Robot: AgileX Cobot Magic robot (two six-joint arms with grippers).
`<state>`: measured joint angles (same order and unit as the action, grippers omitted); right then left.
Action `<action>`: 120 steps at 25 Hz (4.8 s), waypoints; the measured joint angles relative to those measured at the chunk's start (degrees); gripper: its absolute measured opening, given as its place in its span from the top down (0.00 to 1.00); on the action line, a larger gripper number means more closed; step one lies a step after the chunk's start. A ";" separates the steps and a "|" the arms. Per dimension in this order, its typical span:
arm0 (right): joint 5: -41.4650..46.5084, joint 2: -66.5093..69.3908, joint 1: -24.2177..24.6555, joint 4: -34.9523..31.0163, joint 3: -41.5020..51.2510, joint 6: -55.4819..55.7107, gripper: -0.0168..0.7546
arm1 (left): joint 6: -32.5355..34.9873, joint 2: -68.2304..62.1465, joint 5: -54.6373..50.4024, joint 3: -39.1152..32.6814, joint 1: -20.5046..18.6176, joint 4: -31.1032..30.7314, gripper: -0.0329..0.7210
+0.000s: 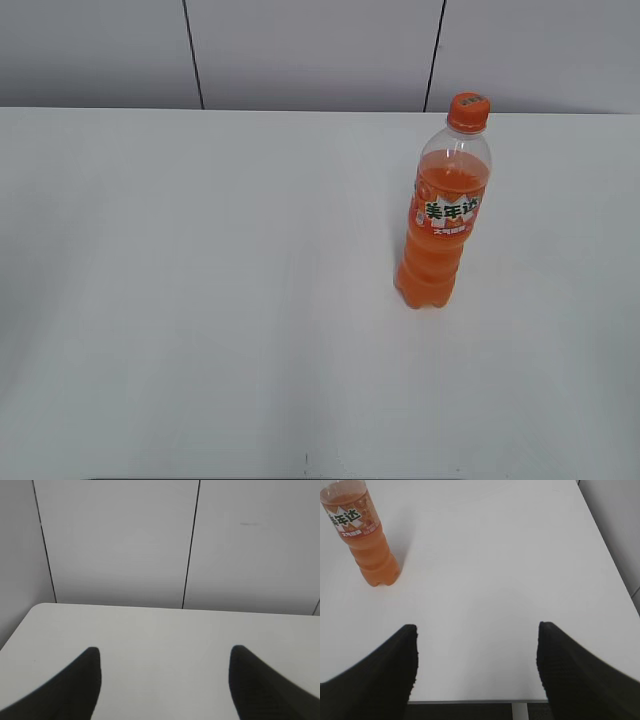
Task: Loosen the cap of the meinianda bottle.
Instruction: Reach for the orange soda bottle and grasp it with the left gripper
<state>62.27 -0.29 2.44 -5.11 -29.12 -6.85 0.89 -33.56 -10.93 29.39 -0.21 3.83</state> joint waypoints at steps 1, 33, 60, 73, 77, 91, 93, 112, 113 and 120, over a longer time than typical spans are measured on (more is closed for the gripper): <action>0.00 0.00 0.00 0.00 0.00 0.00 0.26 | 0.00 -1.02 1.04 0.00 0.00 0.00 0.31; 0.00 0.00 0.00 -0.55 0.00 0.00 0.26 | -16.42 -46.60 47.67 0.01 1.03 -31.32 0.31; 0.00 0.00 0.00 -0.97 0.00 0.05 0.26 | -35.40 -78.63 75.23 21.84 10.61 -77.48 0.20; 0.00 0.00 0.00 -0.97 0.00 0.05 0.26 | -39.85 -90.42 75.12 37.31 21.59 -77.65 0.20; 0.00 0.00 0.00 -0.97 0.00 0.05 0.26 | -40.57 -92.43 74.71 40.02 24.53 -77.72 0.20; 0.00 0.00 0.00 -0.97 0.00 0.05 0.26 | -41.42 -96.02 69.75 46.81 29.51 -75.38 0.19; 0.00 0.00 0.00 -0.97 0.02 0.05 0.26 | -41.42 -96.71 69.69 46.97 29.92 -74.58 0.19; 0.00 0.00 0.00 -1.08 0.02 0.05 0.26 | -41.43 -99.54 65.97 51.11 33.49 -73.16 0.27; 0.00 0.00 0.00 -1.08 0.02 0.05 0.26 | -41.43 -99.54 65.90 51.11 33.49 -73.15 0.31; 0.00 0.00 0.00 -1.08 0.02 0.05 0.26 | -41.55 -99.54 65.69 51.11 33.49 -73.08 0.39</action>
<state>62.27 -0.29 2.44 -6.19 -29.10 -6.80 -40.65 -133.10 54.76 80.50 33.28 -69.25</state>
